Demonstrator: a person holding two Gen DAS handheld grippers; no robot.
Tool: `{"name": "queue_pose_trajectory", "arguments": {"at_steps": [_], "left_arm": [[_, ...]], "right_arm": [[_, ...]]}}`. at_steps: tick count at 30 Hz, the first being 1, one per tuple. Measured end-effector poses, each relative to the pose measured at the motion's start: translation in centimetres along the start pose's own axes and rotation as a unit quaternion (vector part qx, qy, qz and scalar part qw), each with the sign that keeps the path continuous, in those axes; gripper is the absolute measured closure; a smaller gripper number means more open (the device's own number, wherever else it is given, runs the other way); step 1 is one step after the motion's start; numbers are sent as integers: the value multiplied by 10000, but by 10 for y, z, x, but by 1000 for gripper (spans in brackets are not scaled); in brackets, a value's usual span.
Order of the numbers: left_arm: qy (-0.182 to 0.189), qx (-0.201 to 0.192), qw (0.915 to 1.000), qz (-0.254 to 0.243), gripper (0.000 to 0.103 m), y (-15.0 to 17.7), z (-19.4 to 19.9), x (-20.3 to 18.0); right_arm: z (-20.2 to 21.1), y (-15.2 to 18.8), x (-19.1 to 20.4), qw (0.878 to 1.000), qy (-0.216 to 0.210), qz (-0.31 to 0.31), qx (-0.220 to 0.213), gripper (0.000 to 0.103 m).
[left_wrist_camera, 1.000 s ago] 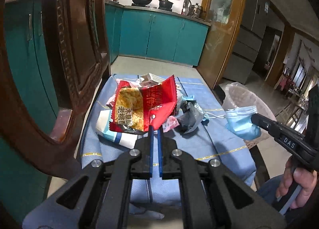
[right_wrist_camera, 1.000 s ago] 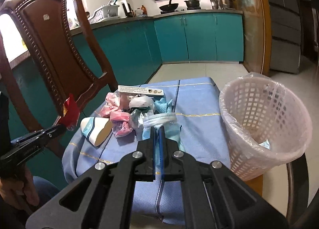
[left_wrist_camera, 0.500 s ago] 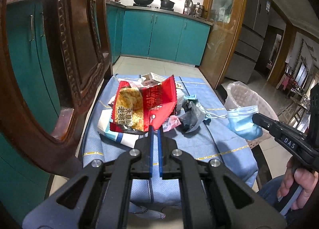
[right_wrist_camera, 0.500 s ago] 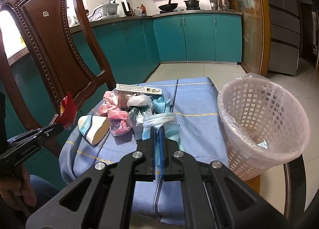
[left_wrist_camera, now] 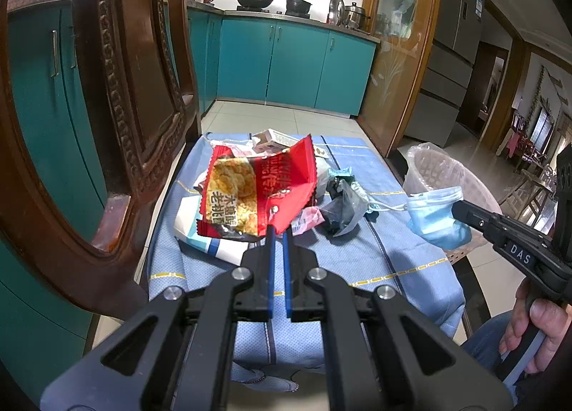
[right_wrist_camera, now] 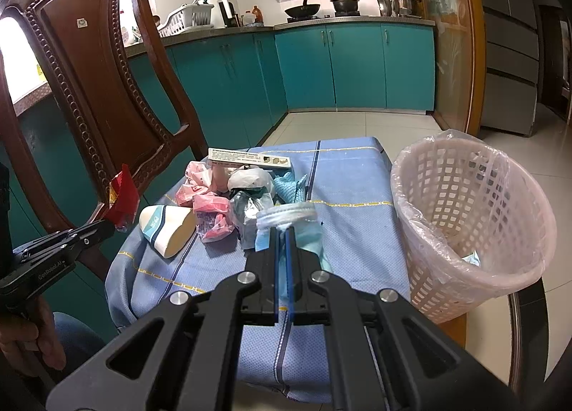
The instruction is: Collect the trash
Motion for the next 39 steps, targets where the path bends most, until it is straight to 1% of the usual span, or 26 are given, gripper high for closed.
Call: {"name": "queue_pose_trajectory", "arguments": {"at_steps": [11,13,16,18,21,22,23,24,25,26,28,31,32,33,34,36,38,39], "left_arm": [[-5,-2,10000,6,98,0,0,0],[0,1,10000,-6,98,0,0,0],[13,2,10000,-15,98,0,-1,0],[20,4,10000,-27,98,1,-2,1],[38,16,10000,-34,98,1,-3,0],[40,20,10000,-46,98,1,-4,-1],[38,24,10000,-65,98,1,-4,-2],[38,35,9999,-93,98,1,-5,-2],[41,41,9999,-108,98,1,-5,-3],[45,43,9999,-119,98,1,-6,-4],[37,49,9999,-126,98,1,-6,-4],[51,51,9998,-164,98,0,-6,-5],[64,59,9998,-205,98,1,-6,-8],[122,90,9995,-269,98,1,-7,-13],[200,160,9991,-330,98,2,-9,-20],[461,351,9969,-535,98,1,-15,-44],[684,344,9935,-845,98,-7,-17,-75],[836,313,9913,-969,98,-15,-17,-93]], "right_arm": [[0,1,0,10000,1,16,23,99],[2,-1,-1,10000,24,0,-53,99],[17,-16,-15,9984,234,-70,-509,99],[35,-34,-41,9929,484,-374,-1018,99],[49,-53,-83,9825,861,-750,-1474,99],[50,-55,-93,9799,954,-833,-1542,92],[46,-56,-110,9772,1081,-1003,-1530,63],[40,-54,-123,9763,1129,-1200,-1400,41],[36,-49,-139,9717,1211,-1586,-1263,16],[39,-44,-147,9661,1241,-1865,-1286,15],[52,-37,-152,9594,1055,-2162,-1471,15],[75,-30,-148,9521,1132,-2205,-1789,11],[87,-25,-145,9456,1115,-2292,-2024,8],[93,-23,-143,9420,1129,-2330,-2136,6],[102,-18,-140,9362,1155,-2388,-2306,6],[114,-15,-139,9298,1130,-2451,-2504,5],[123,-9,-141,9238,1155,-2496,-2665,4],[125,-13,-142,9212,1163,-2511,-2736,4]]}}
Point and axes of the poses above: each gripper's, at about its wrist camera, not at the fingertips, and z roughly against the way its jaws point, x to its left, y to its underside, the point moved 4 cm from there along -z, roughly the way its jaws point, and after that the axes turned 9 degrees about -y, right-handed, at the moved point
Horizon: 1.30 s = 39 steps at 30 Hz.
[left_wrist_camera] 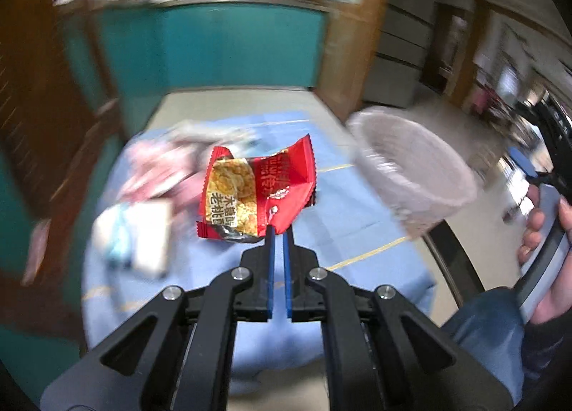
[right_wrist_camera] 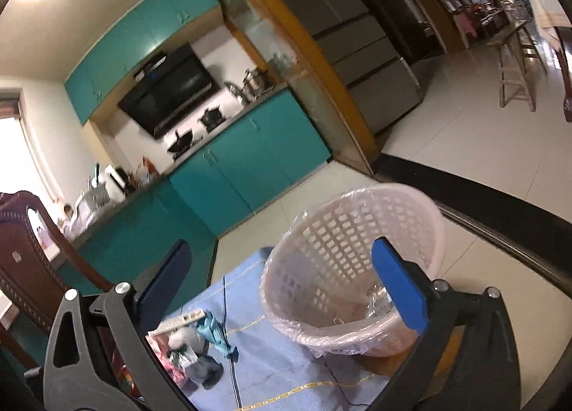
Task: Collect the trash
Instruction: 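Lower the right tool into the white basket and open it, then move the left tool toward the white-and-blue paper cup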
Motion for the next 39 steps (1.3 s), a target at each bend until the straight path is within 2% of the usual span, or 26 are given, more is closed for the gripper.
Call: {"name": "queue_pose_trajectory", "arguments": {"at_steps": [1,4,5,6,7,8,10,13,16,19,20,22,26,30,31,35,39], "left_arm": [[251,-66,9996,-59,97,-18,-4,-20],[631,-329,9968,-367,96,-70,-18,-79],[768,-424,9949,-489,92,-88,-25,-101],[846,-456,9937,-578,64,-98,-31,-114],[909,-495,9922,-695,20,-110,-41,-132],[847,-553,9922,-723,8,-117,-49,-141],[597,-586,9939,-717,6,-121,-62,-144],[600,-593,9946,-598,6,-109,-55,-121],[246,-659,9965,-458,6,-91,-36,-76],[-264,-736,9969,-114,4,-66,-9,-19],[-424,-751,9963,18,4,-57,-1,-2],[-748,-792,9935,325,3,-37,17,31],[-1307,-713,9861,734,3,3,34,75],[-1501,-207,9818,1149,3,35,29,98],[-1370,-209,9831,1200,3,35,30,100],[-1356,34,9850,1065,3,35,21,97],[-1372,-77,9869,849,3,33,23,87]], "right_arm": [[2,-3,-2,10000,11,-25,-90,4],[9,-9,-16,9989,172,-264,-344,4],[9,-10,-18,9986,194,-317,-375,4],[10,-10,-22,9981,236,-383,-416,4],[9,-11,-24,9980,268,-400,-407,4],[8,-10,-24,9982,276,-388,-368,4],[8,-10,-23,9985,261,-337,-339,4],[0,-6,-16,9997,174,-175,-80,4],[-7,0,-9,9999,69,-51,116,4],[-25,14,7,9975,-75,220,670,4],[-34,25,17,9939,-149,419,1012,4],[-45,41,36,9865,-266,799,1401,4],[-48,79,82,9628,-576,1795,1934,4],[-38,112,107,9459,-875,2224,2193,4],[-35,117,113,9425,-912,2337,2209,4],[-27,128,131,9306,-1116,2745,2150,4],[-25,130,134,9296,-1189,2748,2151,4]]}}
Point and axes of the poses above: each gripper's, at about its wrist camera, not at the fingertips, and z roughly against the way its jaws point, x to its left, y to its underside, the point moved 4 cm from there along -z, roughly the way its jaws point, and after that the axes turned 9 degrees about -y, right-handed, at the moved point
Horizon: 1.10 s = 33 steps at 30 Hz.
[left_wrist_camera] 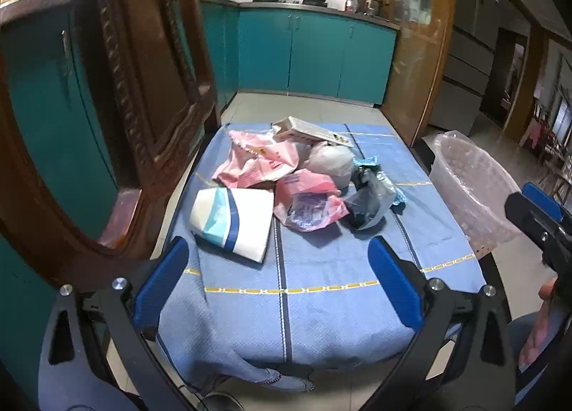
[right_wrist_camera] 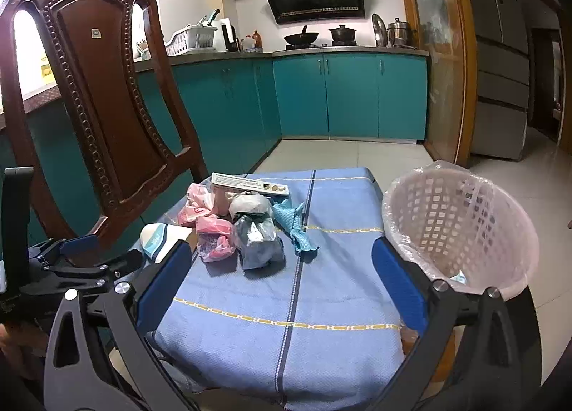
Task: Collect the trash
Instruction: 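Move the left tool toward the white-and-blue paper cup, then grasp the white-and-blue paper cup with the left tool and lift it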
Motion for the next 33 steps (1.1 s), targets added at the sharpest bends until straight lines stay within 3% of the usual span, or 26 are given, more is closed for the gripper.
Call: {"name": "queue_pose_trajectory", "arguments": {"at_steps": [22,27,31,33], "left_arm": [[-202,131,9997,-81,3,2,-10,-3],[-359,533,9979,-29,3,4,-29,2],[-373,1079,9935,55,3,4,-60,7],[-435,1210,9916,-98,6,3,-73,5]], "right_arm": [[-6,3,0,9998,-28,-44,185,4],[-7,4,0,9998,-42,-38,212,4],[-7,4,0,9997,-81,-51,229,4],[-8,5,1,9996,-99,-45,249,4]]}}
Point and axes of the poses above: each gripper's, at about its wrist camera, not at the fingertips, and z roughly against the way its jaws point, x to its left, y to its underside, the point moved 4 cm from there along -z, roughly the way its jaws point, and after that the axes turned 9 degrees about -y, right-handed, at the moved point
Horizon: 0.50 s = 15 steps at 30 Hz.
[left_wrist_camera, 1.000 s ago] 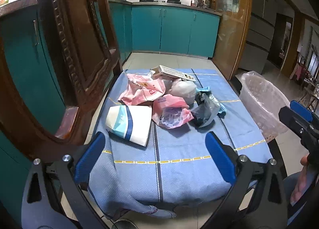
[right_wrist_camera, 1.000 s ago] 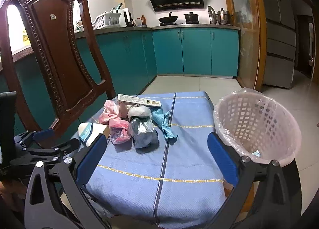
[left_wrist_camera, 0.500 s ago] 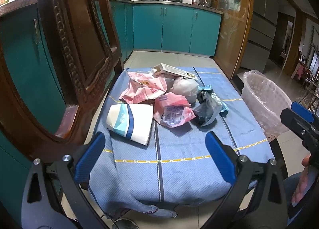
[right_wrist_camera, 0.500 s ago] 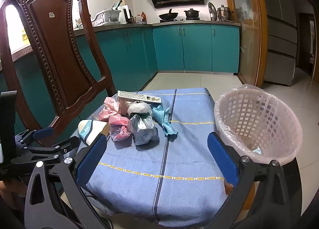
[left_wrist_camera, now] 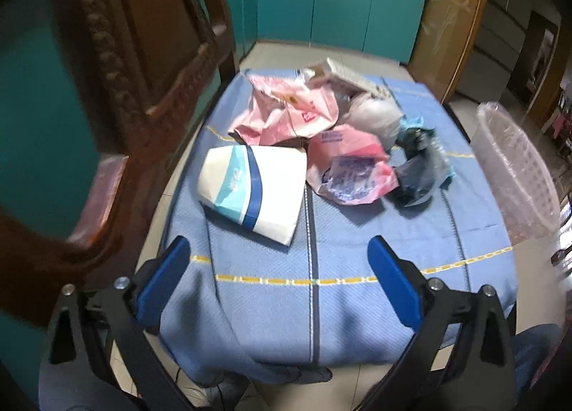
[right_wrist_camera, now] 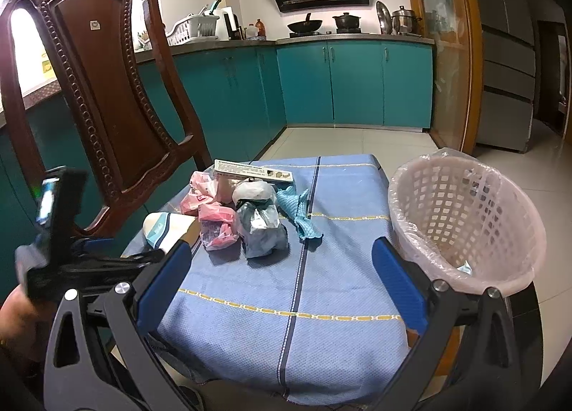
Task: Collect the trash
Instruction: 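Grasp the white-and-blue paper cup with the left tool and lift it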
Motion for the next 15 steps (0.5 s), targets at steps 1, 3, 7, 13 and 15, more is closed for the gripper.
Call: {"name": "queue_pose_trajectory", "arguments": {"at_steps": [1,3,7,13,15], "left_arm": [[-81,30,9999,-113,6,-1,-5,-3],[-296,167,9985,-428,6,-6,-21,-10],[-590,251,9957,-675,7,-18,-41,-14],[-957,262,9900,-1002,6,-33,-67,-22],[-858,280,9914,-952,6,-37,-69,-22]], "right_arm": [[0,0,0,10000,-7,8,6,4],[0,0,1,10000,-27,5,8,4],[1,-1,0,10000,-49,-18,1,4],[2,-2,-1,10000,-46,-31,14,4],[2,-2,-1,10000,-43,-31,21,4]]}}
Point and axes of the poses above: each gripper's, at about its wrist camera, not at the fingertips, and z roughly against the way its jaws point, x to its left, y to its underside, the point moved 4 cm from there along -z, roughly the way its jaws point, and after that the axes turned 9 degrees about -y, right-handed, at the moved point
